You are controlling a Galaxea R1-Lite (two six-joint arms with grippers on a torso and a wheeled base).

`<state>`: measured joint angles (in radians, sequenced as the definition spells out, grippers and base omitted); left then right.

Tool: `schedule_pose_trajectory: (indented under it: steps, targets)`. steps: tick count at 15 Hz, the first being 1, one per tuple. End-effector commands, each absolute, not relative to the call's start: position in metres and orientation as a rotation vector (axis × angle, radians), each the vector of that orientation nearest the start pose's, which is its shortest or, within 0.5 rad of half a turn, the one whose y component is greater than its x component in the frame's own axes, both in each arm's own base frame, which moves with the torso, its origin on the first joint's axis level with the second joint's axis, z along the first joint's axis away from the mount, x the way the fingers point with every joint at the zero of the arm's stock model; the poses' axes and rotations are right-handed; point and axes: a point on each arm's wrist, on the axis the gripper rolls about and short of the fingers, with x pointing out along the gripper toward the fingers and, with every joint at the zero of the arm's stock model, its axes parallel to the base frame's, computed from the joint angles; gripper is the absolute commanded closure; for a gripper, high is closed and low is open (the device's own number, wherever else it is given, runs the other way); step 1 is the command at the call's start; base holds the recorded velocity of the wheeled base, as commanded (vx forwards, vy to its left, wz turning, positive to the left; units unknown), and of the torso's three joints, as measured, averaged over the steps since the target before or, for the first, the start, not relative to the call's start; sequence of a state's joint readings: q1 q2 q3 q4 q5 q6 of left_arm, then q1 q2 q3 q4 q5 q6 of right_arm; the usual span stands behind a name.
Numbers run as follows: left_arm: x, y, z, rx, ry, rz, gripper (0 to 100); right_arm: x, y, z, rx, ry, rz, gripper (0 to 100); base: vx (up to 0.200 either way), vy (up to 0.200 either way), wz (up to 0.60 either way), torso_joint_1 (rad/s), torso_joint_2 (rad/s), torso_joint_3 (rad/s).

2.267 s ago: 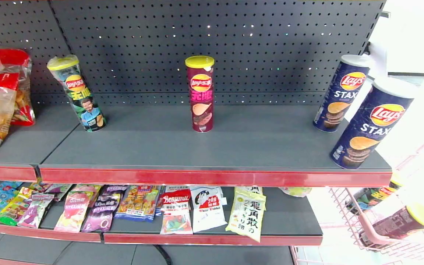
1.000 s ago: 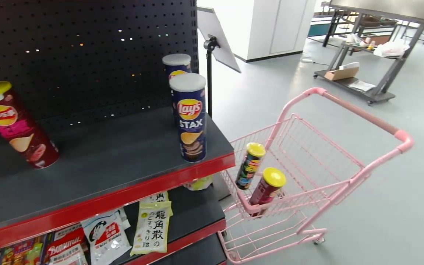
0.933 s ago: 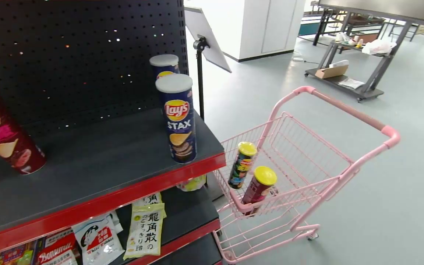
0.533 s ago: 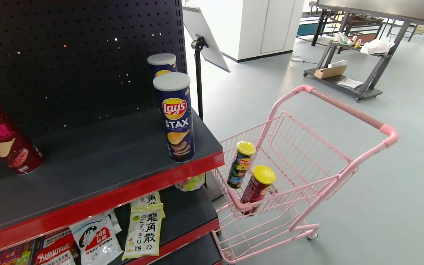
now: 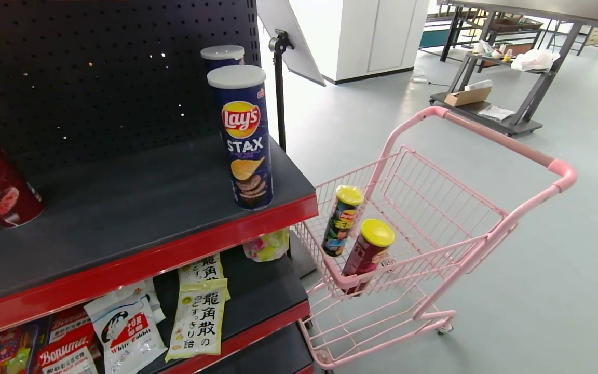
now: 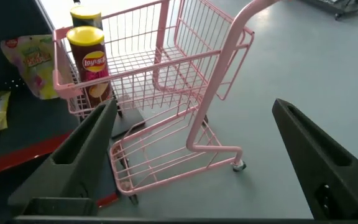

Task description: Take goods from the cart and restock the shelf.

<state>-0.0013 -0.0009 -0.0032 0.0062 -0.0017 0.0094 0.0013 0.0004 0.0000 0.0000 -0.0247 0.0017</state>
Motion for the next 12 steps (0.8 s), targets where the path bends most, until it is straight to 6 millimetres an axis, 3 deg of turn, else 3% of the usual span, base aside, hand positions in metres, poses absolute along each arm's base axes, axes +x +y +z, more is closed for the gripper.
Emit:
schedule_pose_trajectory:
  steps: [1,12]
  targets:
    - [-0.023,0.0,0.0757,0.009,0.003,-0.003,0,-0.0227,-0.0006,0.0755,0.002,0.002,-0.023,0,0.0,0.0,0.0,-0.207,0.52,0.305]
    - [-0.023,0.0,0.0757,0.009,0.003,-0.003,0,-0.0227,-0.0006,0.0755,-0.006,0.002,-0.021,0,0.0,0.0,0.0,-0.177,0.52,0.344]
